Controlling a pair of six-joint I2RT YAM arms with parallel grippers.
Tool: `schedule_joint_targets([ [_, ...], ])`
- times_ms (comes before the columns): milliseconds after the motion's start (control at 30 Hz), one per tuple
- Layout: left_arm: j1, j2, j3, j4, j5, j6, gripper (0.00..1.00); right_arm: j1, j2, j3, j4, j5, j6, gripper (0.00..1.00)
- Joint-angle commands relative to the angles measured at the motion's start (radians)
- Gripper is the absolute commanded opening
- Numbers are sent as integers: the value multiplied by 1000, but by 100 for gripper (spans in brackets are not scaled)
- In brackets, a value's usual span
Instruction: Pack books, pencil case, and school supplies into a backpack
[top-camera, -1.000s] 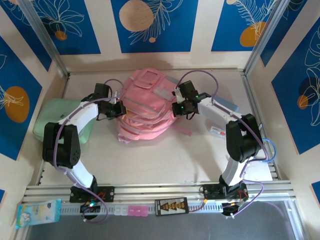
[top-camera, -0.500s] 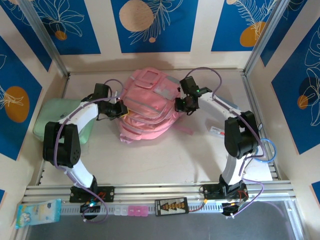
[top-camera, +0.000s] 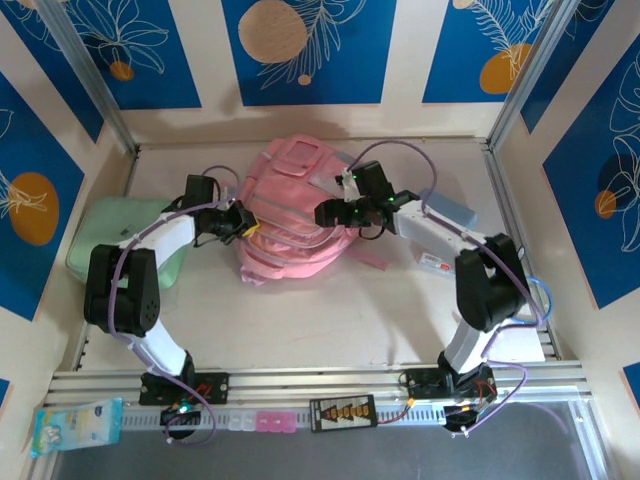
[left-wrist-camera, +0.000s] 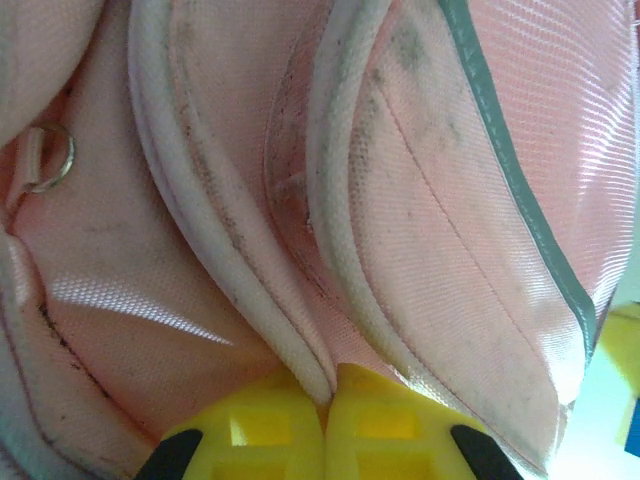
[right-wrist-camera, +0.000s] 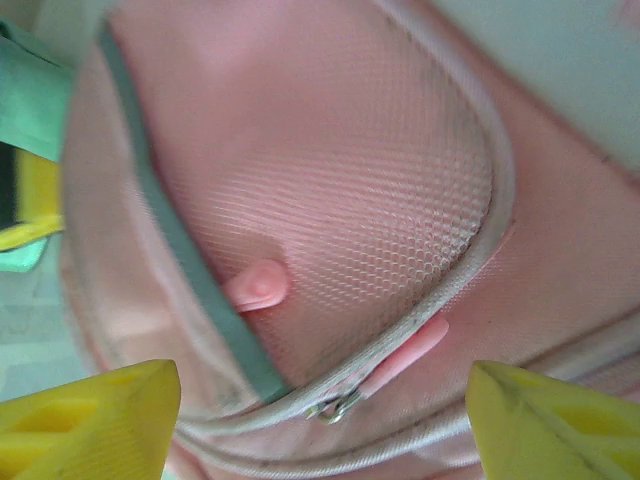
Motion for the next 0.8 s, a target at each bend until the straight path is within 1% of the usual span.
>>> schedule_joint_targets([
  [0, 2, -21, 0, 75, 64, -22, 0, -5, 29, 50, 57, -63, 19, 77],
  [100, 3, -22, -2, 75, 66, -22, 0, -7, 69, 97, 22, -31, 9, 77],
  [200, 2, -25, -4, 76, 64, -25, 0, -9, 94, 109, 18, -25, 6, 78],
  [300, 2, -22, -8, 85, 65, -31, 0, -6, 118, 109, 36, -71, -8, 78],
  [400, 3, -19, -9, 97, 68, -42, 0, 5, 134, 107, 15, -108, -20, 78],
  [500, 2, -16, -12, 107, 68, -49, 0, 21, 96, 46, 11, -136, -20, 78],
  [600, 3, -10, -12, 104, 70, -49, 0, 33, 29, -49, 47, -223, -15, 78],
  [667, 3, -7, -11, 106, 70, -50, 0, 48, -6, -89, 45, -231, -29, 75],
  [767, 2, -10, -7, 110, 72, -55, 0, 68, -27, -108, 7, -220, -84, 64],
])
